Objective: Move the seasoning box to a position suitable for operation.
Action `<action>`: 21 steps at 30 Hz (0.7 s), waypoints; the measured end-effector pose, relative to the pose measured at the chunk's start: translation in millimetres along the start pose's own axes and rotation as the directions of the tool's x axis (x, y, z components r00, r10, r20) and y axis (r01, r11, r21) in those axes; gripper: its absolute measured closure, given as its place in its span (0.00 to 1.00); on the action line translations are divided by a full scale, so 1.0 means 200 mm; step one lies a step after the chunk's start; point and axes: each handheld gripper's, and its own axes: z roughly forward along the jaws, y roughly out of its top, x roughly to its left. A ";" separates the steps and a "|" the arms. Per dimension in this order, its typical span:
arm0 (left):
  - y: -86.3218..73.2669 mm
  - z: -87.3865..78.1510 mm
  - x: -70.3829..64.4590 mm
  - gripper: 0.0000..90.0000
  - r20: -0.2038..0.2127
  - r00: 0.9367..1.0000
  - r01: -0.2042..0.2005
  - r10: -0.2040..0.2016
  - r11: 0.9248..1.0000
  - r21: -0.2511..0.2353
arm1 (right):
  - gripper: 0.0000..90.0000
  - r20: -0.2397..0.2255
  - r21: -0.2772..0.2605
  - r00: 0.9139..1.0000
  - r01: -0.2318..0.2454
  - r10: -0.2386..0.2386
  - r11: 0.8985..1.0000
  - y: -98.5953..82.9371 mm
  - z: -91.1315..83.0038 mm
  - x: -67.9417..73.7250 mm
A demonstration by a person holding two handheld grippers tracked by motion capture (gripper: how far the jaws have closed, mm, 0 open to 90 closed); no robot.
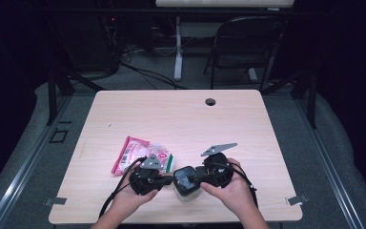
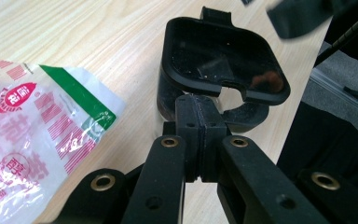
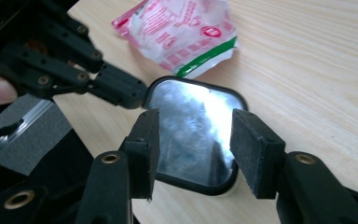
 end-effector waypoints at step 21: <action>0.07 -0.01 0.00 0.99 0.012 1.000 0.000 0.000 1.000 -0.013 | 0.53 0.022 0.055 0.995 0.099 -0.100 0.994 -0.04 -0.01 0.14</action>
